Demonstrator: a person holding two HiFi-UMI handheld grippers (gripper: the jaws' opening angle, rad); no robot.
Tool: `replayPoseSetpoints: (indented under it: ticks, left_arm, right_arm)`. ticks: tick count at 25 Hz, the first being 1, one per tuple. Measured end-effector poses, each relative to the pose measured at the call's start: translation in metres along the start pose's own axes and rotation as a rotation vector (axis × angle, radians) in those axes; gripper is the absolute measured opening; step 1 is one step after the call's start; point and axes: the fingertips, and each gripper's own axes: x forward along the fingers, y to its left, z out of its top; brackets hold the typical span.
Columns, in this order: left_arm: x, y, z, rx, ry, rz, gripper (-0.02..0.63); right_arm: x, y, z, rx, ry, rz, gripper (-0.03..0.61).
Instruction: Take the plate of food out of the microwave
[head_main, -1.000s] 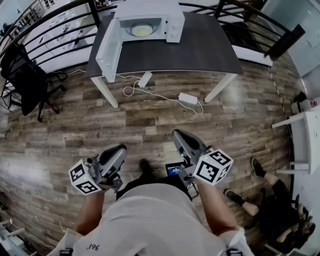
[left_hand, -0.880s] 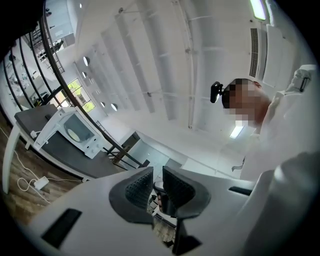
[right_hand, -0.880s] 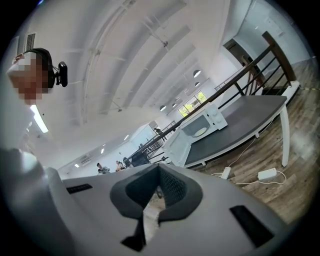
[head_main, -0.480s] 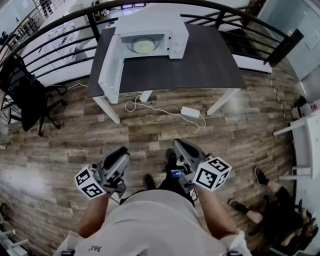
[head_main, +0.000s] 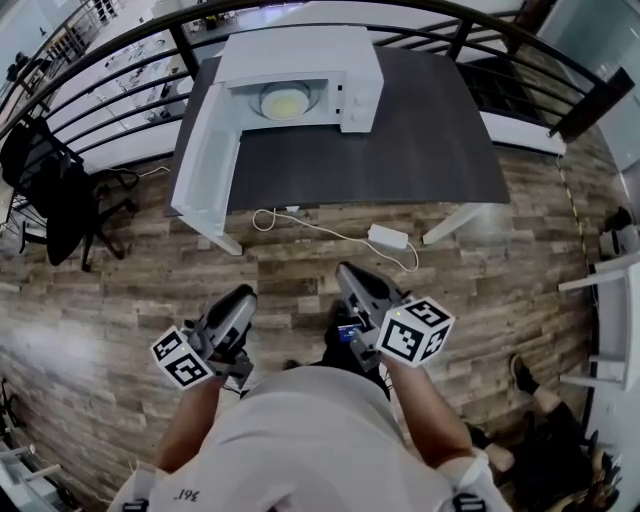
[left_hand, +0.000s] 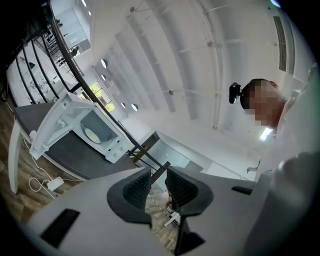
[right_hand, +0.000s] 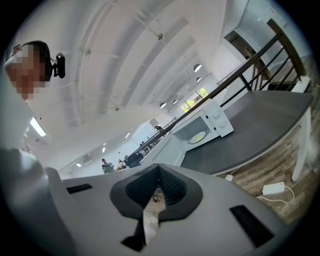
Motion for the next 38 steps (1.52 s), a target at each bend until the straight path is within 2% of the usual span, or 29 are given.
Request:
replayPoseSetpoints:
  ticks: [5, 10, 14, 18, 22, 25, 28, 33, 38]
  left_arm:
    - [0.074, 0.039, 0.007, -0.002, 0.000, 0.077, 0.097]
    - [0.121, 0.073, 0.011, -0.010, -0.009, 0.168, 0.097]
    - [0.140, 0.100, 0.016, -0.007, -0.003, 0.226, 0.097]
    - [0.150, 0.123, 0.020, -0.004, 0.031, 0.248, 0.097]
    - [0.157, 0.160, 0.029, -0.013, 0.047, 0.275, 0.097]
    - [0.162, 0.188, 0.036, -0.009, 0.070, 0.318, 0.097]
    - [0.170, 0.210, 0.041, 0.006, 0.112, 0.321, 0.097]
    - [0.185, 0.238, 0.051, 0.031, 0.166, 0.282, 0.097]
    - [0.198, 0.262, 0.052, 0.020, 0.190, 0.287, 0.097]
  right_arm:
    - [0.021, -0.065, 0.046, -0.050, 0.050, -0.037, 0.002]
    - [0.044, -0.117, 0.075, -0.044, 0.094, -0.031, 0.002]
    - [0.069, -0.140, 0.084, -0.030, 0.121, -0.025, 0.002]
    - [0.098, -0.152, 0.080, 0.025, 0.138, -0.050, 0.002]
    - [0.133, -0.166, 0.085, 0.090, 0.108, -0.104, 0.002]
    - [0.156, -0.176, 0.091, 0.099, 0.076, -0.163, 0.002]
    - [0.180, -0.185, 0.092, 0.076, 0.079, -0.219, 0.002]
    - [0.222, -0.194, 0.086, 0.057, 0.082, -0.286, 0.002]
    - [0.258, -0.208, 0.091, 0.048, 0.091, -0.309, 0.003]
